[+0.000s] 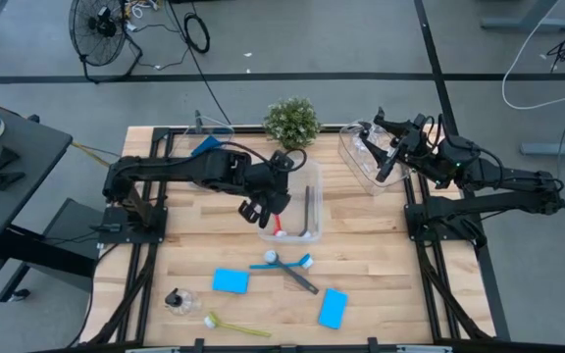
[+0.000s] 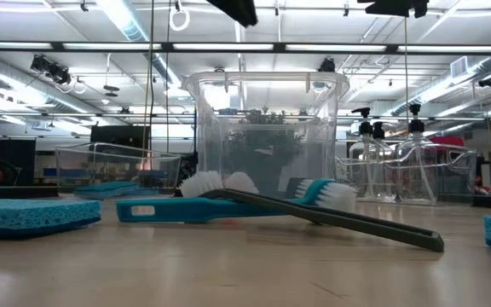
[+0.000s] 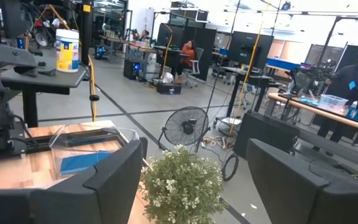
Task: Pick & Place Kitchen Sink Supplies
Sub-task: Put the blue sponge in the left transparent bin
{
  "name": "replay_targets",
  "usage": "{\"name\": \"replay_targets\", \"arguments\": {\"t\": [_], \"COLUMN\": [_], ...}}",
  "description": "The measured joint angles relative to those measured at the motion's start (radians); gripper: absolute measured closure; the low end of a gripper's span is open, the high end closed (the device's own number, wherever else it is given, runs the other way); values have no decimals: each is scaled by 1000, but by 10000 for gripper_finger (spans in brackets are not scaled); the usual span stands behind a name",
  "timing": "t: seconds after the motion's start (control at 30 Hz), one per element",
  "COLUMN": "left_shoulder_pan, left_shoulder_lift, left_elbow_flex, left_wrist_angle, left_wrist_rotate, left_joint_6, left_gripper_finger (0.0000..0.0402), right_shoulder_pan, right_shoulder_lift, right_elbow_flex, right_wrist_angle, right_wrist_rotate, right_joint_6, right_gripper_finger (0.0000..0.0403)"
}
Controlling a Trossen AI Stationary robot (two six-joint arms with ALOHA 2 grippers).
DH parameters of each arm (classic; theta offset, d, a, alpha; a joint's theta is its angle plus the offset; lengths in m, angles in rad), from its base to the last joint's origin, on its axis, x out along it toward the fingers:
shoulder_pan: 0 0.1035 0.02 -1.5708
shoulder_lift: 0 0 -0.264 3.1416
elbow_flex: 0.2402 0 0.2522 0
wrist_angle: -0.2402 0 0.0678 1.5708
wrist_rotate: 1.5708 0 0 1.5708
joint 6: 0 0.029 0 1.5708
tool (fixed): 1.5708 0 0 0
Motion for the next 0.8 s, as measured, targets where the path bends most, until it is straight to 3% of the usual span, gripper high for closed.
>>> {"name": "replay_targets", "arguments": {"t": [0.2, 0.47, 0.8], "left_shoulder_pan": [-13, -39, -72], "left_shoulder_lift": [0, 1, 2], "left_elbow_flex": [72, 79, 78], "left_wrist_angle": [-168, -368, -477], "left_wrist_rotate": [73, 134, 416], "left_joint_6": [-109, -282, -383], "left_gripper_finger": [319, 319, 319], "right_shoulder_pan": [0, 0, 0], "right_shoulder_lift": [0, 0, 0], "right_elbow_flex": [0, 0, 0], "right_wrist_angle": [11, 16, 15], "right_wrist_rotate": [0, 0, 0], "right_joint_6": [0, 0, 0], "right_gripper_finger": [111, 111, 111]}}
